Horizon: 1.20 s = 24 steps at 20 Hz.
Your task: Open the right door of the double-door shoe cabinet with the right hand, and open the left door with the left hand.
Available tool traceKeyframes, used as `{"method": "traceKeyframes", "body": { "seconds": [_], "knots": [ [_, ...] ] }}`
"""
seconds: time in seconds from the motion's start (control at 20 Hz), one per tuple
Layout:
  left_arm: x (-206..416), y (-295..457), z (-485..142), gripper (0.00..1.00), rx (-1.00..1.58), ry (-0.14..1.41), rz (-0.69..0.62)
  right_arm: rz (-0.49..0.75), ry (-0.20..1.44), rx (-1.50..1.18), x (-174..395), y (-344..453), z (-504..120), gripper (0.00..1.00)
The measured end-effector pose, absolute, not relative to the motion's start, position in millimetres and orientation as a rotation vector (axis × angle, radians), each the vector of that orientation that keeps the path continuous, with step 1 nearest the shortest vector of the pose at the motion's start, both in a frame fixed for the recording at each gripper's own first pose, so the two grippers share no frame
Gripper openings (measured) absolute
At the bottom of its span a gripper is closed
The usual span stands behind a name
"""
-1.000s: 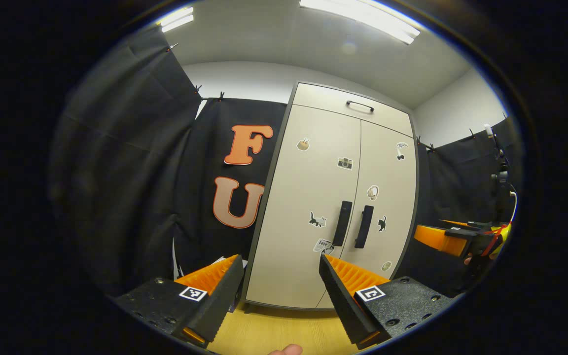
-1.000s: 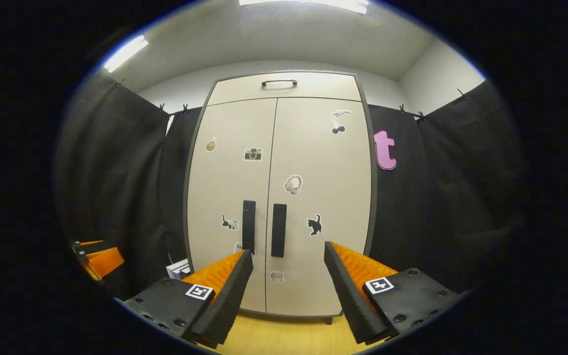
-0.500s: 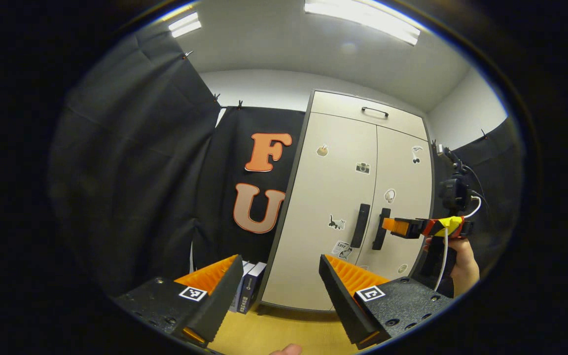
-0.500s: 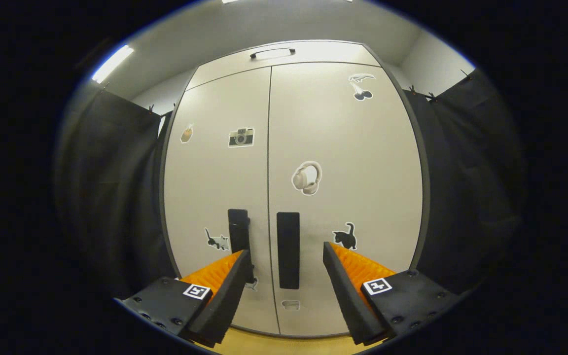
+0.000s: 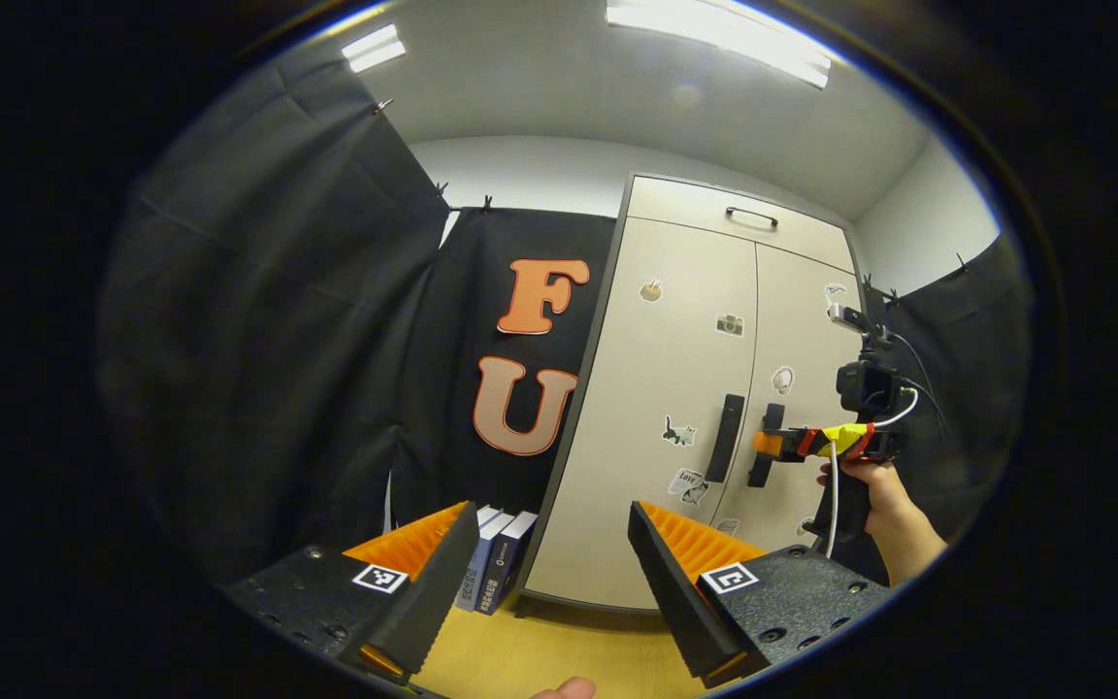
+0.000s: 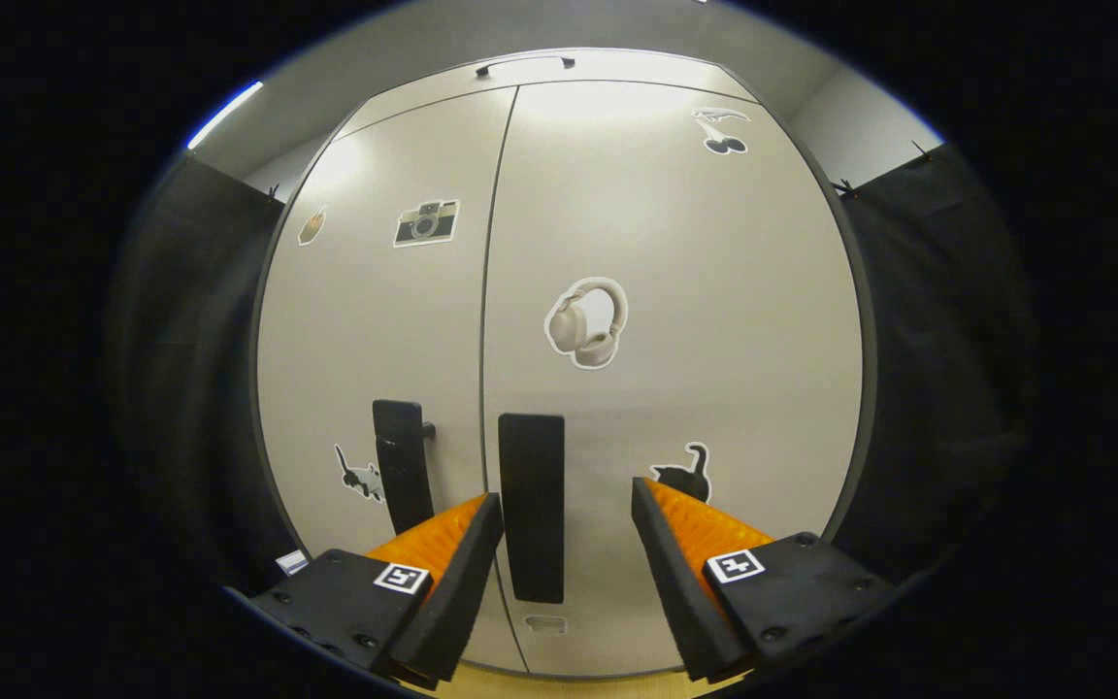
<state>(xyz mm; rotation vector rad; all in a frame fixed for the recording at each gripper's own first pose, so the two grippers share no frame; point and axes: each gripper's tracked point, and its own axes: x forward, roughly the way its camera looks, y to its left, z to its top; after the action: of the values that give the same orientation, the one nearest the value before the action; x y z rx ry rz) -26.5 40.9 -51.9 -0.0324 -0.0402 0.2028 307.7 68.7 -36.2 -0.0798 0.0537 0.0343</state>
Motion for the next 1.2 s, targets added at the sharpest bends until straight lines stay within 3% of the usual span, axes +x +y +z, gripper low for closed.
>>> {"method": "traceKeyframes", "body": {
  "seconds": [0.1,0.2,0.25,0.45,0.5,0.6,0.65,1.2],
  "knots": [
    [-25.5,41.8,-52.5,0.94,-0.038,-0.039,0.198,0.029,0.079,-0.07,314.3,70.1,-42.2,0.82],
    [-23.4,43.8,-53.5,0.94,-0.034,-0.038,0.197,0.019,0.122,-0.056,320.3,69.0,-53.1,0.81],
    [-22.4,44.5,-53.7,0.94,-0.029,-0.04,0.197,0.009,0.115,-0.042,321.6,68.9,-52.8,0.73],
    [-20.5,48.1,-53.0,0.94,-0.007,-0.046,0.193,0.049,0.118,-0.035,323.3,84.0,-56.6,0.7],
    [-19.9,47.1,-53.6,0.94,-0.007,-0.046,0.187,0.048,0.095,-0.03,327.9,86.9,-54.3,0.4],
    [-18.3,44.3,-53.6,0.95,-0.009,-0.047,0.172,0.049,0.102,-0.018,323.8,81.9,-54.8,0.39],
    [-18.4,43.1,-53.3,0.94,-0.006,-0.048,0.164,0.053,0.106,-0.023,323.4,82.6,-56.0,0.29],
    [-14.0,-4.1,-35.1,0.94,0.012,-0.106,0.088,0.167,0.15,-0.007,300.8,81.8,-57.7,0.29]
  ]
}}
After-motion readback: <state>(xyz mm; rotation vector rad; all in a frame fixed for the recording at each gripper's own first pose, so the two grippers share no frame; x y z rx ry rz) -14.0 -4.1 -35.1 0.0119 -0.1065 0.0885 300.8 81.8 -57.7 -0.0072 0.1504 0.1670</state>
